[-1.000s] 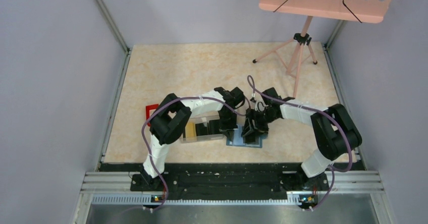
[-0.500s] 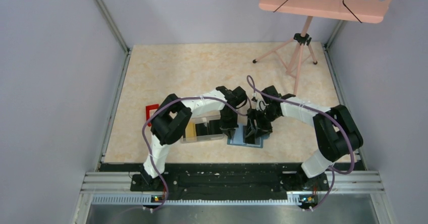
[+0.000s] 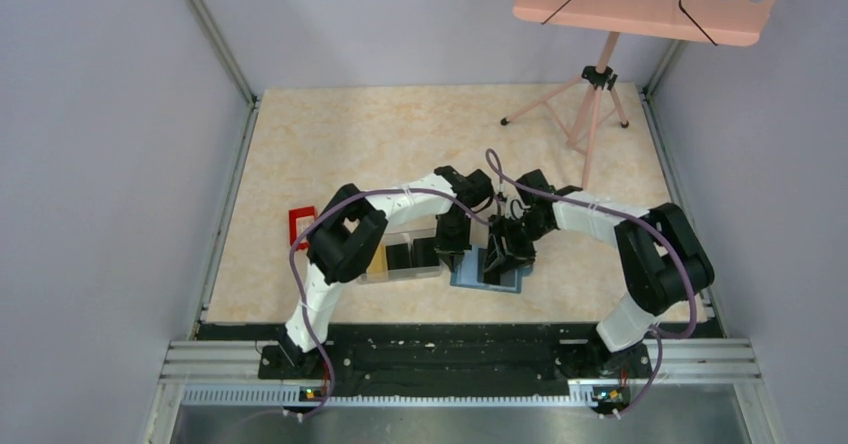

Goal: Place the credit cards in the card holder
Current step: Insert the credit card into the card holder.

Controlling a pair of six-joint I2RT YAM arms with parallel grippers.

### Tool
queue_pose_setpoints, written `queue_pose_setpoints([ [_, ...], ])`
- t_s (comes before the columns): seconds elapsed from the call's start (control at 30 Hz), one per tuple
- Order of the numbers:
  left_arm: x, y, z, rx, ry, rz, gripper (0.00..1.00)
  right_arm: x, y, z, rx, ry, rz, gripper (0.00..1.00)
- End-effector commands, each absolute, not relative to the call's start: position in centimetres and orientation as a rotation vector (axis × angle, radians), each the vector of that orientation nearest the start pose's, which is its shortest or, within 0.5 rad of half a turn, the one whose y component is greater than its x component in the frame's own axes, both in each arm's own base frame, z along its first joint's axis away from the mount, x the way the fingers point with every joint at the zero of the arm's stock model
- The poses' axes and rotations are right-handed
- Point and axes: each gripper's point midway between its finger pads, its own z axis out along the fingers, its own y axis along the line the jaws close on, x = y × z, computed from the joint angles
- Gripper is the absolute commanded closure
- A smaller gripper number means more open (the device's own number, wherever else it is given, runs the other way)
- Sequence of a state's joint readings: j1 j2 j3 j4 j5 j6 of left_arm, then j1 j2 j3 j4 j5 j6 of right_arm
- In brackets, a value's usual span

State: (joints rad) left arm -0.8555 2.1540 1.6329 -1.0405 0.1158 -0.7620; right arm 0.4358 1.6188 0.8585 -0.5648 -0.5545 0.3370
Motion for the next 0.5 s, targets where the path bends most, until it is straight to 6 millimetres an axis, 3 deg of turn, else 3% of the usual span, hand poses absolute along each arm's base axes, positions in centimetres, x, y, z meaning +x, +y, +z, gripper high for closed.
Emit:
queue_pose_setpoints([
  [0.0, 20.5, -29.4, -0.3, 0.207, 3.257, 0.065, 0.93, 21.0, 22.2, 3.3, -0.296, 2.923, 0.988, 0.46],
  [0.1, 20.3, -29.6, -0.5, 0.218, 3.260, 0.060, 1.00, 21.0, 22.9, 3.7, -0.303, 2.916, 1.036, 0.49],
  [0.47, 20.6, -30.8, 0.4, 0.232, 3.234, -0.014, 1.00, 21.7, 25.2, 5.9, -0.308, 2.860, 1.161, 0.73],
])
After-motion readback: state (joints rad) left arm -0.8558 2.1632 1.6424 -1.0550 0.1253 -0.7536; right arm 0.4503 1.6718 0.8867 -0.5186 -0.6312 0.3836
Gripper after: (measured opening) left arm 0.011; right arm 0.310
